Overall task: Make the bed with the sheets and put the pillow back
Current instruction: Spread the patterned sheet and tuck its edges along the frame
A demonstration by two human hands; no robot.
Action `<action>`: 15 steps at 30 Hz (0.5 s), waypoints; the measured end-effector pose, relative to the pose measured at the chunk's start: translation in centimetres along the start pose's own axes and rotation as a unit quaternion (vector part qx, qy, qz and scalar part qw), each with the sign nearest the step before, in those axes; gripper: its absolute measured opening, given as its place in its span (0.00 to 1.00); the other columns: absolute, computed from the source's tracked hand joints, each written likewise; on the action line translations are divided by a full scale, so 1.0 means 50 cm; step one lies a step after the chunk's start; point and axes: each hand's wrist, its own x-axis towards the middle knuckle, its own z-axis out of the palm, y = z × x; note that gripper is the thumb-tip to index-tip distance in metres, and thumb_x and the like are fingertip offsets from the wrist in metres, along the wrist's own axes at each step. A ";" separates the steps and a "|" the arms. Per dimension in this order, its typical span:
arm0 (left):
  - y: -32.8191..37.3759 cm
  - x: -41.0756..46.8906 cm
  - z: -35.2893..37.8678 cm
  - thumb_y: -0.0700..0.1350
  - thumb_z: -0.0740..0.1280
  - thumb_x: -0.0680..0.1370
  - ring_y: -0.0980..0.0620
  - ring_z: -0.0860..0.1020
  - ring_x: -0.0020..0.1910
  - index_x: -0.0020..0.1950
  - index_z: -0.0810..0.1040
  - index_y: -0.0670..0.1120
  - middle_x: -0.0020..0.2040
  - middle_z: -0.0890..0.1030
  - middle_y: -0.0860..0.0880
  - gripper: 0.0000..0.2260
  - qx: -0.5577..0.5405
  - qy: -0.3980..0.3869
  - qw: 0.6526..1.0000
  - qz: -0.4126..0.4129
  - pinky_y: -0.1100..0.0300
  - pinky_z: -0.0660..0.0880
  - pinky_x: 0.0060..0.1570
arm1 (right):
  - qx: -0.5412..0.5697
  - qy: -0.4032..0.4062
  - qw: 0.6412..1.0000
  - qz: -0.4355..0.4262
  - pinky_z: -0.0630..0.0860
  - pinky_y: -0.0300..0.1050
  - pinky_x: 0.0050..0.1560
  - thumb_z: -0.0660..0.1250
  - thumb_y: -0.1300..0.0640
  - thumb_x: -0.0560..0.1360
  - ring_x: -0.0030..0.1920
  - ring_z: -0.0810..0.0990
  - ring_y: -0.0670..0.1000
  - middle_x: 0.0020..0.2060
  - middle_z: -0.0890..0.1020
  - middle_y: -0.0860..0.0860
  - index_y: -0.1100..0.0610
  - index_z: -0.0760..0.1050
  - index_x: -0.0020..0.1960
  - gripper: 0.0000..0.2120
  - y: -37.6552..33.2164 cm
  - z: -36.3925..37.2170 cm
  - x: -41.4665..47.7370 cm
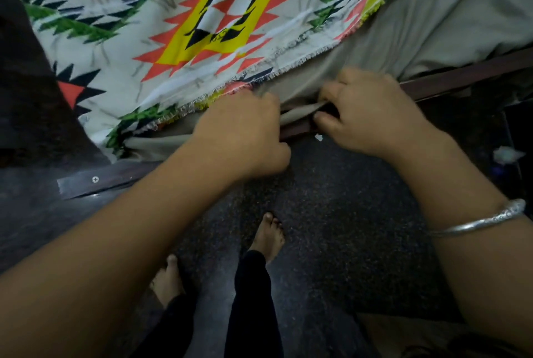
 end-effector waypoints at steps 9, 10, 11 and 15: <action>-0.068 -0.032 0.015 0.55 0.67 0.73 0.54 0.67 0.33 0.47 0.67 0.45 0.36 0.68 0.49 0.15 -0.065 -0.025 0.997 0.020 0.58 0.62 0.29 | 0.008 -0.027 0.998 -0.053 0.63 0.47 0.42 0.58 0.35 0.70 0.50 0.75 0.60 0.47 0.76 0.58 0.56 0.75 0.53 0.26 -0.109 -0.010 0.005; -0.071 -0.024 0.020 0.56 0.67 0.73 0.53 0.69 0.33 0.48 0.70 0.45 0.37 0.70 0.49 0.15 -0.075 -0.045 0.996 0.017 0.57 0.65 0.31 | 0.011 -0.046 0.998 -0.042 0.63 0.46 0.41 0.56 0.33 0.68 0.46 0.74 0.59 0.43 0.75 0.57 0.53 0.75 0.48 0.25 -0.116 -0.012 0.006; -0.072 -0.018 0.027 0.57 0.67 0.73 0.52 0.71 0.35 0.51 0.72 0.45 0.38 0.72 0.48 0.17 -0.090 -0.062 0.994 0.014 0.57 0.68 0.34 | 0.009 -0.069 0.997 -0.027 0.64 0.47 0.42 0.56 0.32 0.67 0.45 0.74 0.58 0.40 0.74 0.56 0.51 0.73 0.44 0.23 -0.124 -0.014 0.008; -0.067 -0.021 0.077 0.59 0.69 0.70 0.43 0.69 0.57 0.64 0.66 0.44 0.58 0.68 0.44 0.29 0.008 -0.014 1.000 0.018 0.50 0.67 0.53 | -0.018 -0.114 0.993 0.026 0.65 0.52 0.55 0.60 0.37 0.70 0.55 0.75 0.57 0.47 0.77 0.54 0.50 0.69 0.48 0.18 -0.158 -0.011 0.014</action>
